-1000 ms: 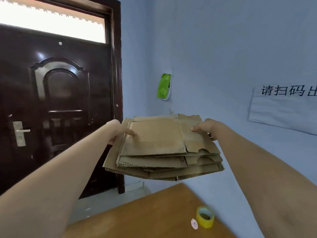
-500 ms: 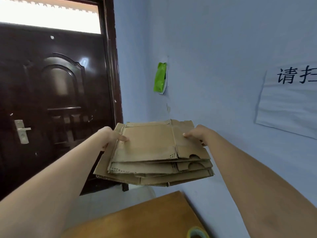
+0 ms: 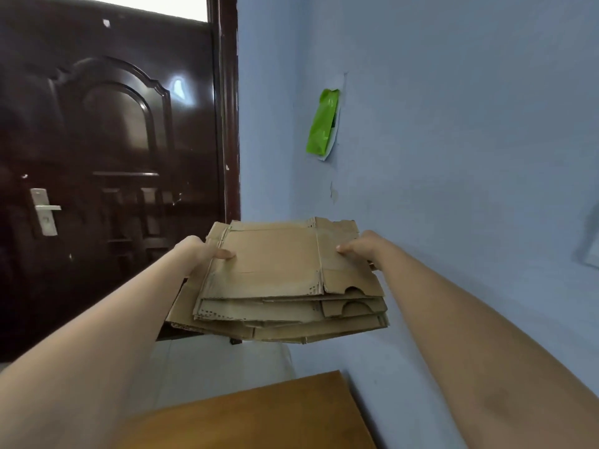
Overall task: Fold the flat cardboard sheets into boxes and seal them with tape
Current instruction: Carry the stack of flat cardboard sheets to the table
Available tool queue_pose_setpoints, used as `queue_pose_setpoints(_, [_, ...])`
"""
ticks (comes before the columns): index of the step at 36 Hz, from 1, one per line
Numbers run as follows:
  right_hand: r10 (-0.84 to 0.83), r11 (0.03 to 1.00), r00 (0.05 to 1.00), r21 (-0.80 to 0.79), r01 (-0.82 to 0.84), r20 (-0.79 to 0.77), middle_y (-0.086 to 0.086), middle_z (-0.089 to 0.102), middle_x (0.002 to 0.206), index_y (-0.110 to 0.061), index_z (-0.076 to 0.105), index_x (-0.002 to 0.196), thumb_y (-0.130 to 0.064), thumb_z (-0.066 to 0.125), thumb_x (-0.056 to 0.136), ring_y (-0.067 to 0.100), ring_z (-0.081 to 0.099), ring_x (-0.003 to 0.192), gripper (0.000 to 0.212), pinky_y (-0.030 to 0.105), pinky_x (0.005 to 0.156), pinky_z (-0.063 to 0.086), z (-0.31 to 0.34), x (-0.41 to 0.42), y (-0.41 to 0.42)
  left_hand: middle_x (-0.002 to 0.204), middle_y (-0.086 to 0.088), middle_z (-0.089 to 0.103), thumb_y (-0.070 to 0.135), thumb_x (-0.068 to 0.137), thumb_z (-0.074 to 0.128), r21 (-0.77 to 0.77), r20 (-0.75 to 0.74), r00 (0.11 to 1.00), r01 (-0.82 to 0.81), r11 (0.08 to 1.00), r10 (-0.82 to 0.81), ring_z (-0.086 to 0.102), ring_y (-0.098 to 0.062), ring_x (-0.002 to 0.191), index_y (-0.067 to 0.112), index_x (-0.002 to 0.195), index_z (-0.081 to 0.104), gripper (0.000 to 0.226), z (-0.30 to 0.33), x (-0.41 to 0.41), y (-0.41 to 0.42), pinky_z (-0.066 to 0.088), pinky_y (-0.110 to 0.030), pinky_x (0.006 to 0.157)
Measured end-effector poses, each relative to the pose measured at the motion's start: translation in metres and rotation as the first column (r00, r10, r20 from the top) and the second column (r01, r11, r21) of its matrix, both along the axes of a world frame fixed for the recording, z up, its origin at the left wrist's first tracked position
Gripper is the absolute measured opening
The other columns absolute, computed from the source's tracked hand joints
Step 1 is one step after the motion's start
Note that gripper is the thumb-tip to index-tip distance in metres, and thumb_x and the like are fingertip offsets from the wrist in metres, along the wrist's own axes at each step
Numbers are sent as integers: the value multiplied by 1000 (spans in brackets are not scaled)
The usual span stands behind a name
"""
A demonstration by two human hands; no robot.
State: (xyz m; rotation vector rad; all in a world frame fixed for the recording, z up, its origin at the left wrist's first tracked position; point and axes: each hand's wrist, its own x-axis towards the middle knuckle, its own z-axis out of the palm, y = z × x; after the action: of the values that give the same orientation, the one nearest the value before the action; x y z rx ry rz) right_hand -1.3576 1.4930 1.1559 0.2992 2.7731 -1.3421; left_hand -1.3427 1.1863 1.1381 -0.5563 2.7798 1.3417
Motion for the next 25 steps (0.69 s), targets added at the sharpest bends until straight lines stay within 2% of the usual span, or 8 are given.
queue_pose_setpoints(8, [117,987,992,-112,-111,47,17,46,138,-2,41,135,-27,72,81,35,49,122,67,44,101,43,-42,-48,-11,143,-19,39,43,70,79,-6,33,992,-124,992,124,41,-39,126,-1,143,28,99,-30,-14,-12,40,-48,96])
queue_pose_setpoints(13, [199,973,973,-143,-182,116,16,50,134,-4,44,134,-31,75,77,35,52,118,70,44,96,47,-78,-76,-19,145,-15,37,46,70,78,16,93,975,-205,979,202,41,-35,128,2,145,25,102,-58,-4,-13,40,-46,101])
queue_pose_setpoints(17, [240,959,957,-192,-208,164,13,45,136,-8,42,136,-33,77,74,34,49,120,76,48,100,45,-123,-89,-27,137,-14,46,44,71,78,-8,106,958,-265,964,265,46,-32,122,1,138,37,90,-91,5,-8,42,-41,98])
queue_pose_setpoints(21, [246,962,948,-169,-213,204,14,43,137,-9,43,135,-33,77,73,33,48,120,75,45,103,43,-183,-88,-39,124,-11,54,37,73,79,-54,142,944,-294,954,299,50,-30,116,3,127,49,71,-138,22,3,43,-36,89])
queue_pose_setpoints(23, [245,965,943,-149,-215,226,14,43,137,-9,44,134,-29,75,75,33,48,120,69,42,104,42,-214,-81,-46,118,-8,60,44,65,81,-56,199,930,-303,951,308,55,-29,109,11,119,56,68,-171,32,-1,47,-36,90])
queue_pose_setpoints(25, [260,963,928,-139,-230,265,14,46,135,-7,47,131,-26,74,78,32,49,120,62,40,104,42,-244,-71,-54,113,-5,63,65,40,76,-88,275,904,-315,945,327,58,-28,103,20,115,58,89,-227,30,-26,49,-43,91])
